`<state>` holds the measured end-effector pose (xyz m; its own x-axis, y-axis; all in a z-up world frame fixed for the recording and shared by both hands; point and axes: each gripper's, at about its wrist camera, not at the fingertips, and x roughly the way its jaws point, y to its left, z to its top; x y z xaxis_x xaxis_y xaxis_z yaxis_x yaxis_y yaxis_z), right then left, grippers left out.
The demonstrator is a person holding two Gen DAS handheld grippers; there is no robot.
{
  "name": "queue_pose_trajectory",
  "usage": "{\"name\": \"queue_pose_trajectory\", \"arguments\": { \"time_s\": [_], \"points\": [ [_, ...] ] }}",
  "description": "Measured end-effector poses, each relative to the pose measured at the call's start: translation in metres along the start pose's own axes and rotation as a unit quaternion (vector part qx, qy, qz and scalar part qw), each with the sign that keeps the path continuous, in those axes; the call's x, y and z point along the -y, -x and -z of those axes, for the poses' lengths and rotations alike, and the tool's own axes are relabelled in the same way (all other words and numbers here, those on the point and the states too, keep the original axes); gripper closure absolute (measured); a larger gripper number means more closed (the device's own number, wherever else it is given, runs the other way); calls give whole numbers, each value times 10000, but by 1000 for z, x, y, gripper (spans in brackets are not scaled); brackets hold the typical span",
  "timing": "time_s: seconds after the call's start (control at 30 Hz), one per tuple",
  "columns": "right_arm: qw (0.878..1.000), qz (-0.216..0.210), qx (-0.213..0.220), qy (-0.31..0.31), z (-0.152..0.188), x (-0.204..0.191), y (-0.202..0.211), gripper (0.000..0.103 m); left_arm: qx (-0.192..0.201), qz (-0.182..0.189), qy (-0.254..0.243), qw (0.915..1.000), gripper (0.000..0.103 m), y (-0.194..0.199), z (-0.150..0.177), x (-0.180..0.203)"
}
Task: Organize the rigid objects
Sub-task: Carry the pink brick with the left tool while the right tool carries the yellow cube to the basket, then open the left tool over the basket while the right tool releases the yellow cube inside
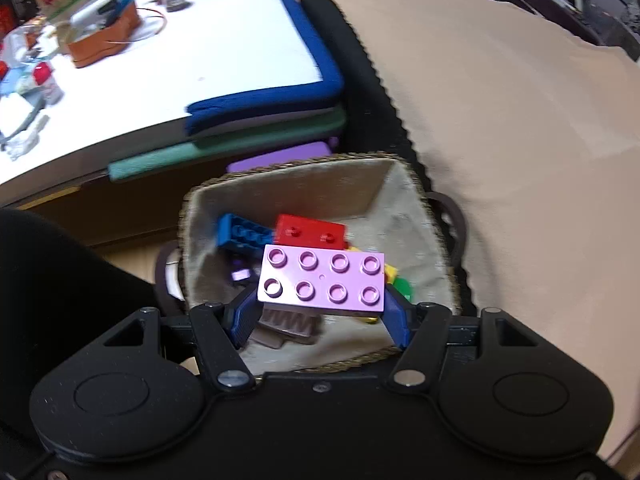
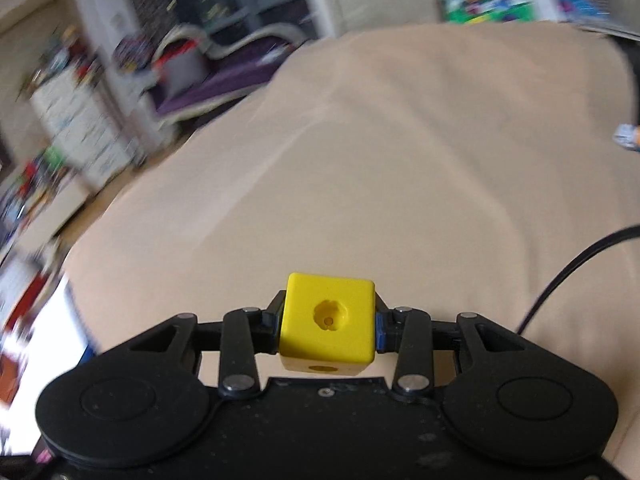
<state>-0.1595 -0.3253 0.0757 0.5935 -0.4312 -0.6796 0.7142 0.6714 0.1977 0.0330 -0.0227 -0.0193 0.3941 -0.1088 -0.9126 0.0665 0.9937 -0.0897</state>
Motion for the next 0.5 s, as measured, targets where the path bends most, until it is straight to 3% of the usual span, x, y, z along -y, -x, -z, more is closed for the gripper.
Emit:
{"name": "queue_pose_trajectory", "arguments": {
  "time_s": [0.1,0.23,0.4,0.5],
  "points": [
    [9964,-406,-575,477,7,-42,-4,65,19,-133,124,9998,44,-1,-1,-6],
    [9833,-944,-1008,1186,28,-100,-5,65,-45,-264,356,9990,44,-6,-2,-17],
    [9658,-1615,-1536,1328,49,-150,-12,65,-257,-240,656,9972,44,-14,-3,-30],
    [9569,-1700,-1694,1638,58,-182,-17,65,-281,-319,818,9957,44,-17,-3,-35]
  ]
}}
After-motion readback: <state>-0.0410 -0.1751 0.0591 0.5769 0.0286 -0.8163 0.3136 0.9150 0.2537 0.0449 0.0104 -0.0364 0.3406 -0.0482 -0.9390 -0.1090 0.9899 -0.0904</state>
